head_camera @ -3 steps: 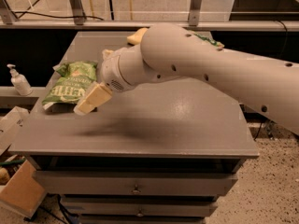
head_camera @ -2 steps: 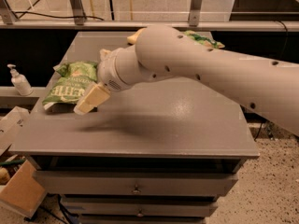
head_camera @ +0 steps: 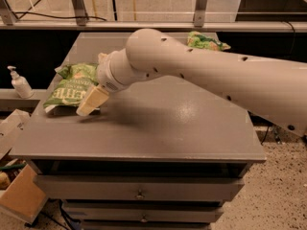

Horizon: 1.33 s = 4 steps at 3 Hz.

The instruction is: Pick green jalapeno chip bag

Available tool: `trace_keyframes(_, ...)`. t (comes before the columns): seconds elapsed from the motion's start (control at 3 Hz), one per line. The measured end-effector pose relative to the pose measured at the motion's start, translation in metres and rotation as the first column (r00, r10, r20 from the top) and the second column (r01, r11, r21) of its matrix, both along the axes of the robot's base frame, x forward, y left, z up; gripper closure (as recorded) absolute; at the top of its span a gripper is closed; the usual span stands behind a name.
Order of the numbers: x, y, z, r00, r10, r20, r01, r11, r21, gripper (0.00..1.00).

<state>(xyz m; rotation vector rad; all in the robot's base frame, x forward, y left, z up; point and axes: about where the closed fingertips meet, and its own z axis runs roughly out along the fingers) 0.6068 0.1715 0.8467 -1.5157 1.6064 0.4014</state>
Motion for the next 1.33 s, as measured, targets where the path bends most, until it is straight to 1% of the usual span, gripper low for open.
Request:
trace_keyframes(0.33, 0.010, 0.010, -0.008, 0.9998, -0.014, -0.011, 0.014, 1.000, 0.001, 0.00)
trace_keyframes(0.67, 0.012, 0.022, -0.017, 0.9987, -0.031, -0.041, 0.031, 1.000, 0.005, 0.00)
trace_keyframes(1.0, 0.012, 0.029, -0.019, 0.9955, -0.056, -0.077, 0.057, 0.998, 0.009, 0.00)
trace_keyframes(1.33, 0.009, 0.033, -0.011, 0.9927, -0.069, -0.099, 0.071, 0.997, 0.015, 0.00)
